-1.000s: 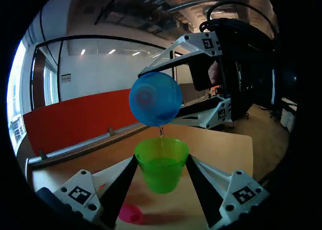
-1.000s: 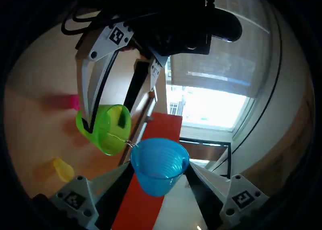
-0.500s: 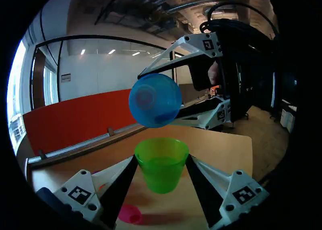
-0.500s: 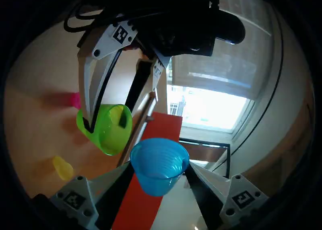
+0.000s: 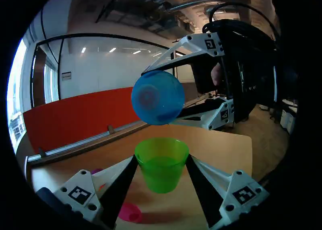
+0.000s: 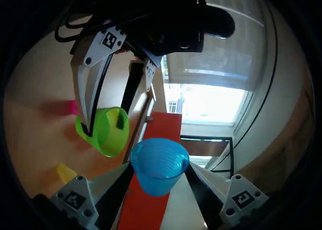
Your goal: Pour water
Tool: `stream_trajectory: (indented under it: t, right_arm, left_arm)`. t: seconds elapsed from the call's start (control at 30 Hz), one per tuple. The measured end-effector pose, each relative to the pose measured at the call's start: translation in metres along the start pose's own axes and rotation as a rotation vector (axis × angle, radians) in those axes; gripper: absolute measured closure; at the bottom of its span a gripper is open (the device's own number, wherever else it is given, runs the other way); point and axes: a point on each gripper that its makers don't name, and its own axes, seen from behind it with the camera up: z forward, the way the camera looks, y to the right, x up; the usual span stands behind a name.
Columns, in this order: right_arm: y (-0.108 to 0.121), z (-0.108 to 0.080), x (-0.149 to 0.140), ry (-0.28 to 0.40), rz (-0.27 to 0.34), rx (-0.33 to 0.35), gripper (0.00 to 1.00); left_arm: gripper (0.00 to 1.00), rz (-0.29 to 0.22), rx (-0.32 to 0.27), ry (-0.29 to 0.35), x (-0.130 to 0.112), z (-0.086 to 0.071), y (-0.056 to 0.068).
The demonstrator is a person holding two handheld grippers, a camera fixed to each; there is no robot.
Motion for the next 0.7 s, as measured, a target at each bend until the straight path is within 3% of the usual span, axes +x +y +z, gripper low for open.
stream_trajectory:
  t: [0.37, 0.7]
  right_arm:
    - [0.002, -0.003, -0.019, -0.032, 0.261, -0.019, 0.1]
    - [-0.001, -0.008, -0.036, -0.07, 0.563, -0.045, 0.1]
  left_arm:
    - [0.14, -0.013, 0.01, -0.005, -0.001, -0.002, -0.004]
    - [0.14, -0.017, 0.015, -0.008, -0.002, -0.005, -0.006]
